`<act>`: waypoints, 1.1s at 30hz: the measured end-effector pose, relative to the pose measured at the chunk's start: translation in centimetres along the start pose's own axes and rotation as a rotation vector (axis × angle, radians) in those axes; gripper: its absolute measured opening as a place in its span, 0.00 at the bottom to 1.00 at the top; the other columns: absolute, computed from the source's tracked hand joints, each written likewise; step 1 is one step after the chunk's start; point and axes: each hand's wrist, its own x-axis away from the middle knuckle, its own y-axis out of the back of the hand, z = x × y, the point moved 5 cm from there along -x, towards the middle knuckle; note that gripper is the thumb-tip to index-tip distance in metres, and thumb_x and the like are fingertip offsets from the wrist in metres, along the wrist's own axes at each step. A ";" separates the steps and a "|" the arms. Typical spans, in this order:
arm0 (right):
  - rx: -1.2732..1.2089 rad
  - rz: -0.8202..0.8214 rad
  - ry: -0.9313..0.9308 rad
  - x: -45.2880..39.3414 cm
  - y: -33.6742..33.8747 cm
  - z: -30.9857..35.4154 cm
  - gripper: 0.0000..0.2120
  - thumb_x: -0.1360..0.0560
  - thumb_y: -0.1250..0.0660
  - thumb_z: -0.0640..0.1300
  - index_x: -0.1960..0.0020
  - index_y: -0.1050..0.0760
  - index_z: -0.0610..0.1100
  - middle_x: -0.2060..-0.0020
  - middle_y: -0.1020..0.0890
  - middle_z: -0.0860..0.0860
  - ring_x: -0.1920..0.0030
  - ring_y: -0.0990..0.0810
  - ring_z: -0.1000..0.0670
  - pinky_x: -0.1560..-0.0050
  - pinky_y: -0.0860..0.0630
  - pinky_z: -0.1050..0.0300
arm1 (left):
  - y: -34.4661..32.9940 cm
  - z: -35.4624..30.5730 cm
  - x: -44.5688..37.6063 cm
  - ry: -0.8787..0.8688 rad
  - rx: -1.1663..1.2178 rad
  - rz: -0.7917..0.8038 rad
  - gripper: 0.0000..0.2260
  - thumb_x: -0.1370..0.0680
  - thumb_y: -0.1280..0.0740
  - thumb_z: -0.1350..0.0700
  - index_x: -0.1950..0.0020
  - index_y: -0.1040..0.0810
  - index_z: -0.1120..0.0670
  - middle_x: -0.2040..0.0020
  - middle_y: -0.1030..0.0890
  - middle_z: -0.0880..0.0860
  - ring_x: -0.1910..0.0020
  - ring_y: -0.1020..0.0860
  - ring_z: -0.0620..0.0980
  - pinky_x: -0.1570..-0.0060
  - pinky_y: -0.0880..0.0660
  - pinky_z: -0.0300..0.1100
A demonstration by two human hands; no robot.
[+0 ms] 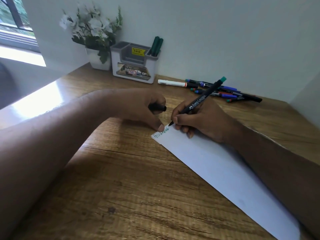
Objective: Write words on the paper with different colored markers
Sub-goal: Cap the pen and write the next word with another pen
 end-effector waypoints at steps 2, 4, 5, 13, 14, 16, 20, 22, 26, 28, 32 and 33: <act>0.002 0.015 -0.006 0.0 0.0 0.1 0.03 0.27 0.32 0.30 0.59 0.20 0.33 0.71 0.20 0.42 0.74 0.24 0.51 0.75 0.25 0.59 | 0.0 -0.1 0.0 -0.008 -0.001 0.001 0.13 0.32 0.26 0.45 0.60 0.27 0.50 0.60 0.26 0.51 0.61 0.28 0.49 0.61 0.32 0.45; -0.002 0.025 -0.017 0.0 0.0 0.1 0.04 0.28 0.32 0.30 0.60 0.20 0.34 0.71 0.20 0.43 0.74 0.25 0.51 0.76 0.26 0.60 | 0.0 -0.1 0.0 -0.005 0.011 0.005 0.13 0.32 0.26 0.45 0.61 0.28 0.49 0.61 0.26 0.50 0.62 0.29 0.48 0.62 0.33 0.44; -0.002 0.025 -0.020 0.0 0.0 0.1 0.04 0.28 0.32 0.30 0.61 0.20 0.35 0.72 0.20 0.43 0.74 0.24 0.51 0.76 0.26 0.60 | 0.0 -0.1 0.0 -0.002 0.016 0.008 0.12 0.31 0.26 0.46 0.61 0.28 0.48 0.62 0.26 0.48 0.62 0.29 0.47 0.62 0.34 0.43; 0.007 0.018 -0.010 0.0 -0.1 0.1 0.05 0.27 0.32 0.30 0.61 0.20 0.36 0.72 0.20 0.43 0.75 0.25 0.51 0.76 0.27 0.60 | 0.0 -0.1 -0.1 -0.010 0.007 0.024 0.13 0.31 0.27 0.45 0.61 0.27 0.50 0.62 0.25 0.51 0.62 0.28 0.49 0.61 0.32 0.45; 0.012 0.014 -0.008 0.0 -0.1 0.2 0.05 0.28 0.32 0.30 0.61 0.20 0.36 0.72 0.20 0.43 0.75 0.25 0.52 0.76 0.26 0.60 | -0.1 -0.1 -0.2 -0.007 0.011 0.024 0.13 0.31 0.27 0.45 0.60 0.27 0.51 0.62 0.26 0.51 0.62 0.28 0.49 0.62 0.32 0.45; 0.027 0.008 -0.007 0.0 0.0 0.3 0.05 0.27 0.32 0.31 0.61 0.20 0.37 0.72 0.20 0.44 0.75 0.24 0.52 0.76 0.26 0.61 | -0.1 0.0 -0.2 -0.009 0.021 0.026 0.13 0.31 0.26 0.45 0.60 0.27 0.51 0.63 0.26 0.51 0.63 0.29 0.49 0.62 0.32 0.46; 0.038 0.011 -0.015 0.1 0.0 0.3 0.05 0.28 0.33 0.30 0.61 0.21 0.35 0.74 0.20 0.46 0.76 0.25 0.53 0.77 0.26 0.61 | -0.1 0.1 -0.3 -0.007 0.027 0.024 0.13 0.31 0.26 0.45 0.61 0.26 0.50 0.62 0.26 0.50 0.63 0.28 0.48 0.61 0.32 0.46; 0.020 -0.004 -0.022 0.1 0.1 0.3 0.05 0.28 0.33 0.30 0.61 0.21 0.35 0.74 0.20 0.45 0.76 0.24 0.53 0.77 0.26 0.61 | -0.1 0.1 -0.3 -0.006 0.032 0.027 0.12 0.31 0.27 0.45 0.61 0.27 0.50 0.63 0.26 0.50 0.63 0.29 0.48 0.61 0.32 0.46; 0.006 -0.029 -0.025 0.1 0.1 0.2 0.05 0.27 0.33 0.30 0.61 0.21 0.35 0.74 0.20 0.45 0.76 0.25 0.52 0.76 0.25 0.60 | -0.2 0.0 -0.3 -0.001 0.038 0.036 0.12 0.31 0.27 0.46 0.61 0.26 0.51 0.64 0.26 0.50 0.64 0.29 0.48 0.61 0.32 0.46; 0.012 -0.024 -0.029 0.1 0.1 0.2 0.05 0.27 0.33 0.31 0.61 0.21 0.35 0.74 0.20 0.46 0.75 0.25 0.52 0.76 0.25 0.60 | -0.2 0.0 -0.3 0.001 0.033 0.037 0.12 0.31 0.27 0.46 0.61 0.26 0.51 0.64 0.26 0.50 0.63 0.29 0.48 0.60 0.32 0.46; 0.023 -0.003 -0.040 0.0 0.0 0.2 0.05 0.27 0.32 0.31 0.61 0.21 0.35 0.73 0.20 0.46 0.76 0.25 0.53 0.76 0.26 0.61 | -0.2 -0.1 -0.3 0.005 0.029 0.042 0.12 0.30 0.27 0.46 0.61 0.26 0.51 0.62 0.25 0.51 0.63 0.28 0.48 0.61 0.32 0.45; 0.021 -0.009 -0.043 0.0 0.1 0.2 0.05 0.27 0.32 0.31 0.61 0.21 0.35 0.74 0.20 0.45 0.76 0.25 0.53 0.77 0.26 0.61 | -0.2 -0.1 -0.3 0.003 0.032 0.044 0.12 0.31 0.27 0.46 0.61 0.26 0.51 0.62 0.25 0.51 0.63 0.28 0.48 0.61 0.32 0.45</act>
